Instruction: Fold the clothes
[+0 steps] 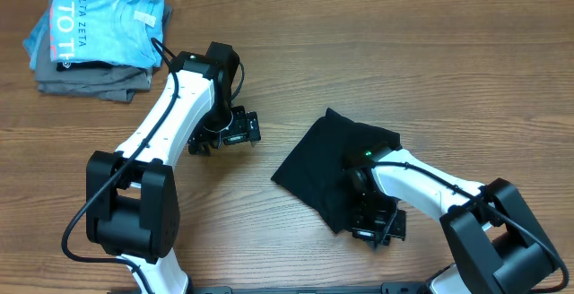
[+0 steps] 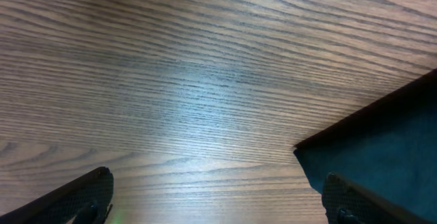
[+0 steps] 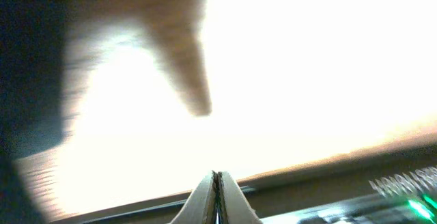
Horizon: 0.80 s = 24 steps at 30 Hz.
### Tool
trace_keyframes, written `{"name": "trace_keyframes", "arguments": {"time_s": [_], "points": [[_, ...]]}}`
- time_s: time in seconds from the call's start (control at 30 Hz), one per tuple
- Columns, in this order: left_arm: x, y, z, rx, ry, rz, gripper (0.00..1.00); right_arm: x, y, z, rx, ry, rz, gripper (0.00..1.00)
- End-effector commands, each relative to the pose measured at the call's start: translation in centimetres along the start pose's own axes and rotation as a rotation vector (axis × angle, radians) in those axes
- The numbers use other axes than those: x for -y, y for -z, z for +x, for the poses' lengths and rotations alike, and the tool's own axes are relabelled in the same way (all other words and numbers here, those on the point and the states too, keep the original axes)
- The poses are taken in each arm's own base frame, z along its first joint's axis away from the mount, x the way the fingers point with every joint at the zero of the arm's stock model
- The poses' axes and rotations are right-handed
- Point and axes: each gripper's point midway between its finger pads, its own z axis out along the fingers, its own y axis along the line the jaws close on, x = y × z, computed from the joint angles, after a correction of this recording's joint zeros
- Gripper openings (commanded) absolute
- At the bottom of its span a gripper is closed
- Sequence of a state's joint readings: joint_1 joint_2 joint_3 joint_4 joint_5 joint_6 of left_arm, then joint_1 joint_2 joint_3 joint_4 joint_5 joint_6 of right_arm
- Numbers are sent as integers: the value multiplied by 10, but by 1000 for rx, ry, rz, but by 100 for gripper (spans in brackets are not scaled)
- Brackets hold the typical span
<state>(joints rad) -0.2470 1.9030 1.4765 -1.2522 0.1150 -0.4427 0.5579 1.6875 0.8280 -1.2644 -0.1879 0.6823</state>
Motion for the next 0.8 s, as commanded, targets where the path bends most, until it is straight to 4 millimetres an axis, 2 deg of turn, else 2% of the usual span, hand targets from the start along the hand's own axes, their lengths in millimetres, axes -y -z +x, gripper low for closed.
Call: {"name": "trace_keyframes", "arguments": {"time_s": [0.0, 0.07, 0.13, 0.27, 0.33, 0.47, 0.6, 0.7, 0.77], "points": [[-2, 0, -2, 7, 0, -7, 100, 8, 24, -12, 147, -94, 6, 4], [0, 0, -3, 13, -18, 4, 100, -2, 46, -15, 220, -78, -72, 4], [13, 0, -5, 19, -102, 61, 100, -12, 74, -21, 306, -70, -169, 4], [41, 1, -7, 42, -224, 170, 100, -21, 132, -45, 475, -44, -343, 19], [51, 2, -10, 70, -250, 186, 100, -17, 144, -61, 516, -57, -387, 20], [68, 2, -15, 116, -298, 203, 100, -6, 139, -83, 494, -89, -421, 19], [81, 3, -18, 153, -337, 218, 100, -8, 125, -98, 430, -67, -472, 14], [89, 2, -16, 162, -359, 222, 100, -17, 96, -115, 379, -61, -487, 12], [89, 2, -14, 159, -361, 219, 100, -19, 84, -119, 357, -65, -474, 11]]}}
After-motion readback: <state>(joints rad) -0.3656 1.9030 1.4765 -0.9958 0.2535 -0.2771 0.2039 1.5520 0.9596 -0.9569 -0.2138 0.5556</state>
